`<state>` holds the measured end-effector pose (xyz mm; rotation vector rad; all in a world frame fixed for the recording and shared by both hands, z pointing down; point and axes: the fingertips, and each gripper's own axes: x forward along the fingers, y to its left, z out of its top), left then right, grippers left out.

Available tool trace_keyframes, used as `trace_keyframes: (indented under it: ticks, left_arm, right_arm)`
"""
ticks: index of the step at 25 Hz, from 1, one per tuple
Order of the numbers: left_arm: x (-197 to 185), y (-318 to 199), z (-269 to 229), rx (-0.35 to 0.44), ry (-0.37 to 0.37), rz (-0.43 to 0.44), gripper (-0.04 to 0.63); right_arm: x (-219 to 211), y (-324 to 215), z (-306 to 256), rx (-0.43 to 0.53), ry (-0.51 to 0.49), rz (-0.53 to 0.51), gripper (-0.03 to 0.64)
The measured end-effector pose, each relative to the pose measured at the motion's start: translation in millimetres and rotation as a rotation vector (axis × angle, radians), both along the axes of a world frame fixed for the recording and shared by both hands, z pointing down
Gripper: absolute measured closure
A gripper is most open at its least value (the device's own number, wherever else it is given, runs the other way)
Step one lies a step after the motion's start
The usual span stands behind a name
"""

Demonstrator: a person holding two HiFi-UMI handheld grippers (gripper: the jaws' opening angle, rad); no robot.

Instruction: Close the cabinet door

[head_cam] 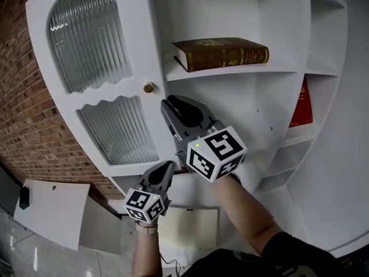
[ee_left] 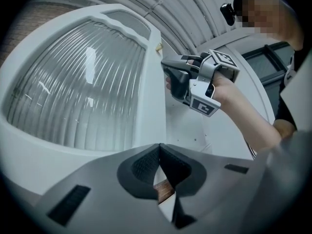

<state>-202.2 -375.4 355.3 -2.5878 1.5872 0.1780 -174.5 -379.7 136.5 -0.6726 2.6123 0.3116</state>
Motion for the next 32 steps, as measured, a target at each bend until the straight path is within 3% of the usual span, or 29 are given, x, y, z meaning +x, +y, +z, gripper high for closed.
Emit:
trace_keyframes:
  ticks: [12, 19, 32]
  left_arm:
    - [13.9, -6.3, -6.7, 0.033, 0.023, 0.076, 0.586]
    - [15.2, -6.8, -5.5, 0.03, -0.018, 0.033, 0.586]
    - [15.8, 3.8, 1.7, 0.001, -0.016, -0.019, 0.586]
  right_arm:
    - [-2.7, -3.8, 2.6, 0.005, 0.007, -0.004, 0.534]
    - [1.4, -3.7, 8.1, -0.013, 0.034, 0.031, 0.541]
    - [18.9, -0.1, 39.1, -0.07, 0.066, 0.056, 0.555]
